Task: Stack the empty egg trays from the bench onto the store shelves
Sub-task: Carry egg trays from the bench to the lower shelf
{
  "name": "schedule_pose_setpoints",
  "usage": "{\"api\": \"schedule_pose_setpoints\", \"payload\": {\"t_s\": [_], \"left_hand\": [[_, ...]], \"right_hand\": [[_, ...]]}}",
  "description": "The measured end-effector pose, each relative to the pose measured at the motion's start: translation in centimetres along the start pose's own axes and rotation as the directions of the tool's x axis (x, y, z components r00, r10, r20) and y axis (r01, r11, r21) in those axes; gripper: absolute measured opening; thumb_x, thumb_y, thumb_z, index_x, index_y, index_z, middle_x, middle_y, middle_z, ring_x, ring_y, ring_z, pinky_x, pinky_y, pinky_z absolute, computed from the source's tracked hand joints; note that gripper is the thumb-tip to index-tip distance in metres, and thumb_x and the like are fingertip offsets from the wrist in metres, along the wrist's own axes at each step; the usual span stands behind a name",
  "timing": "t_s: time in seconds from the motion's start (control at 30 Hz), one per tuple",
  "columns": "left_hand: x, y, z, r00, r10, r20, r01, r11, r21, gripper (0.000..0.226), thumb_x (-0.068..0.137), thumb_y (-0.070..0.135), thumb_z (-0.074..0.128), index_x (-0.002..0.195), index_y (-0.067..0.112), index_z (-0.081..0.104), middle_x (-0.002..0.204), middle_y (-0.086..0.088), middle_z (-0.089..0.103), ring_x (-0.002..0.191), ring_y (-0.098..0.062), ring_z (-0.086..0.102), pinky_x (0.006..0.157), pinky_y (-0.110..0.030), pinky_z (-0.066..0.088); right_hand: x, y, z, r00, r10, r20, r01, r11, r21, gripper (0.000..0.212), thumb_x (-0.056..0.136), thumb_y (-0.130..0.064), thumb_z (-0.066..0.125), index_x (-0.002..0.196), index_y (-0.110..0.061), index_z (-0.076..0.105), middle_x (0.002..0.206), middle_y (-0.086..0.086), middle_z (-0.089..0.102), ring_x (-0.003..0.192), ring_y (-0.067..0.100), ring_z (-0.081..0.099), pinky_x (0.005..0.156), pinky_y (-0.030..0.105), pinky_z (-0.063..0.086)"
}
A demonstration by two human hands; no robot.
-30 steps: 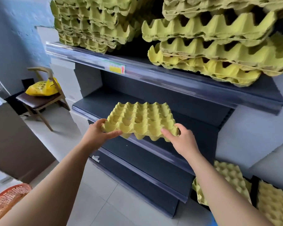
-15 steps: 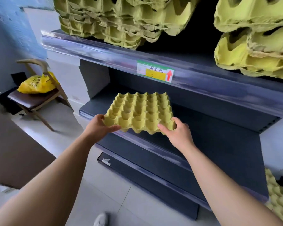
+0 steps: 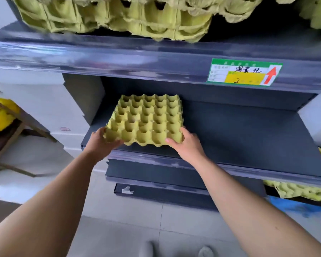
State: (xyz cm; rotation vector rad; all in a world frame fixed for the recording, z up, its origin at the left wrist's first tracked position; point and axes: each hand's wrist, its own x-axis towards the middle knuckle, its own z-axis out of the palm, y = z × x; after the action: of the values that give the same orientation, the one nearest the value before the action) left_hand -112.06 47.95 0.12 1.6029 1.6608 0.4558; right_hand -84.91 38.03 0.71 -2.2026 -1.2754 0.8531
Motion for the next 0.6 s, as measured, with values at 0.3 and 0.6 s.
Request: {"api": "schedule_pose_setpoints", "payload": {"t_s": [0.3, 0.6], "left_hand": [[3.4, -2.2, 0.7, 0.999, 0.042, 0.013, -0.044, 0.977, 0.209, 0.064, 0.078, 0.031, 0.076, 0.13, 0.008, 0.044, 0.12, -0.015, 0.054, 0.105, -0.035, 0.054, 0.085, -0.045, 0.046], [1.2, 0.5, 2.4, 0.993, 0.096, -0.074, -0.058, 0.913, 0.403, 0.051, 0.087, 0.036, 0.063, 0.126, 0.006, 0.05, 0.126, -0.022, 0.051, 0.114, -0.043, 0.048, 0.093, -0.049, 0.042]], "right_hand": [[1.0, -1.4, 3.5, 1.0, -0.001, 0.026, 0.003, 0.995, -0.098, 0.07, 0.085, -0.047, 0.059, 0.142, -0.016, 0.032, 0.13, 0.014, 0.05, 0.119, 0.03, 0.047, 0.095, 0.037, 0.042], [-1.3, 0.1, 0.7, 0.991, -0.115, -0.068, 0.101, 0.98, -0.171, 0.051, 0.091, -0.035, 0.055, 0.136, -0.012, 0.044, 0.132, 0.008, 0.054, 0.119, 0.028, 0.05, 0.094, 0.038, 0.043]]}}
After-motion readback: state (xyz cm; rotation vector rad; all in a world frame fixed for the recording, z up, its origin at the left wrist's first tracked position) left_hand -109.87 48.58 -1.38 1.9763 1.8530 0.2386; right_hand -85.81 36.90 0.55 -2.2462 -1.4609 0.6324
